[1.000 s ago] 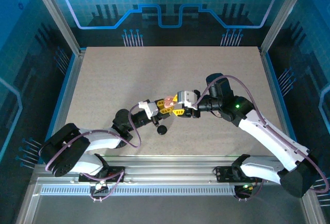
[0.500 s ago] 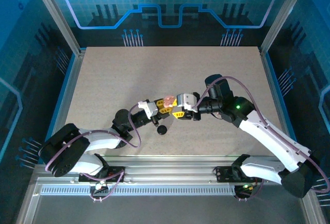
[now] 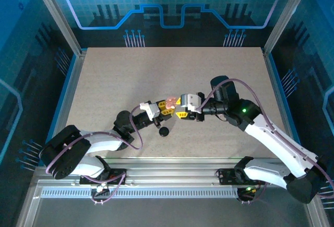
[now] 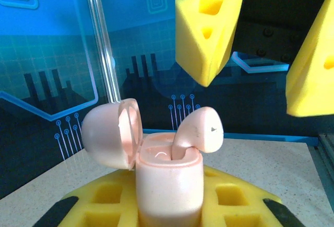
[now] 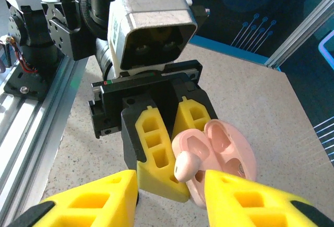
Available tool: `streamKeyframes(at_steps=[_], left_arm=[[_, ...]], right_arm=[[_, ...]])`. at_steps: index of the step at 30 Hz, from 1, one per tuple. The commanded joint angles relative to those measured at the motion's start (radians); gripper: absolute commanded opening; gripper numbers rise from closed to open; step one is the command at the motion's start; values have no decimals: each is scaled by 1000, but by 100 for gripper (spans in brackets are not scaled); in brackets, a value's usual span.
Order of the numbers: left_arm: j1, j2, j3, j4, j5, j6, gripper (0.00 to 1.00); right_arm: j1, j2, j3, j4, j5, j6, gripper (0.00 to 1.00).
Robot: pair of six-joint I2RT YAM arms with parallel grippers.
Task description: Insert the wireless bluetooth earbuds into the charging case
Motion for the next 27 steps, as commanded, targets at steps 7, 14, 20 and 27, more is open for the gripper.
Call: streamKeyframes(at_steps=[7,14,20,27], left_arm=[[0,-27,-2,34,1,3,20],[0,-27,-2,33,0,4,20],[0,-24,-2,34,0,4,20],[0,-25,-1,34,0,2,20]], right_arm=[[16,34,7,-13,-16,14,36],[25,41,10,-16,-28,11,30],[31,51,17,-14,-36,7,28],[36,66,25,-7,-40,2,27]])
